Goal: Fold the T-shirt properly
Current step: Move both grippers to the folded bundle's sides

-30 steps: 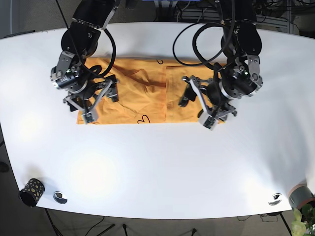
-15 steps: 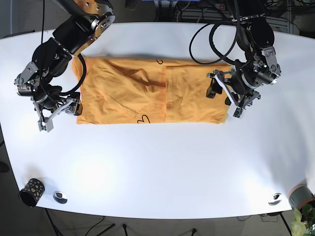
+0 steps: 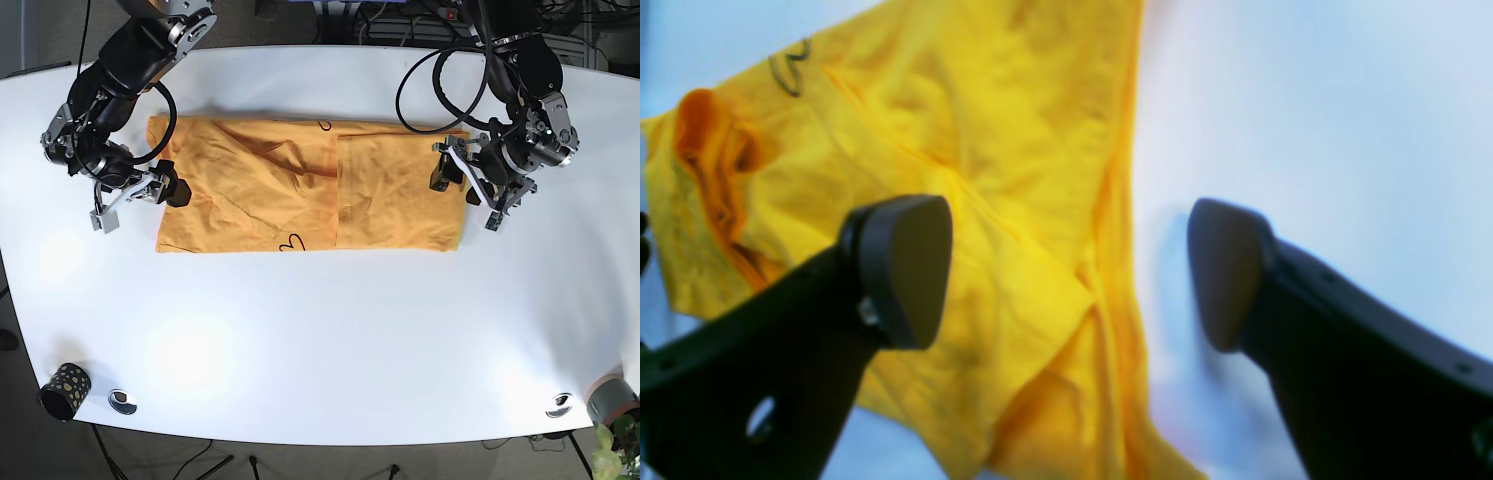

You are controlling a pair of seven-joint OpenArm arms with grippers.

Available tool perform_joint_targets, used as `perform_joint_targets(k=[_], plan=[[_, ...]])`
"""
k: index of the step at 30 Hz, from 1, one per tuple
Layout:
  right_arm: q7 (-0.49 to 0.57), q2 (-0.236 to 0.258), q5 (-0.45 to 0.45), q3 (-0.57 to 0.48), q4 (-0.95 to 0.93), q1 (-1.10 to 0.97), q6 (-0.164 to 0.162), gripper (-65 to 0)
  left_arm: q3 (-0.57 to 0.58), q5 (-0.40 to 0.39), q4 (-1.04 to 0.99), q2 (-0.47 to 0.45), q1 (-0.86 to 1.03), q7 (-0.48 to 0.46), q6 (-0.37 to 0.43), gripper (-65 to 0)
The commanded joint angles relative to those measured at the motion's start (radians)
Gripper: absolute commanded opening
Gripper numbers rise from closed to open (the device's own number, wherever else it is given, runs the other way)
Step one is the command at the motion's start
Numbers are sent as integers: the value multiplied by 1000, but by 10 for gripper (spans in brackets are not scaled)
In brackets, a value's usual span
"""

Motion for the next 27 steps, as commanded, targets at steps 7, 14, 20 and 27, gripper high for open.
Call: perform_joint_targets(k=[7, 14, 20, 27], plan=[[6, 7, 21, -33, 11, -25, 1, -117, 1, -16, 14, 0, -27, -18, -8, -267], [9, -43, 23, -82, 17, -59, 1, -119, 8, -14, -43, 1, -41, -18, -8, -267], [10, -75, 18, -83, 17, -63, 1, -146, 19, -14, -141, -2, -62, -20, -8, -267], [52, -70, 17, -83, 31, -62, 1, -536, 24, -10, -180, -3, -62, -20, -8, -267]])
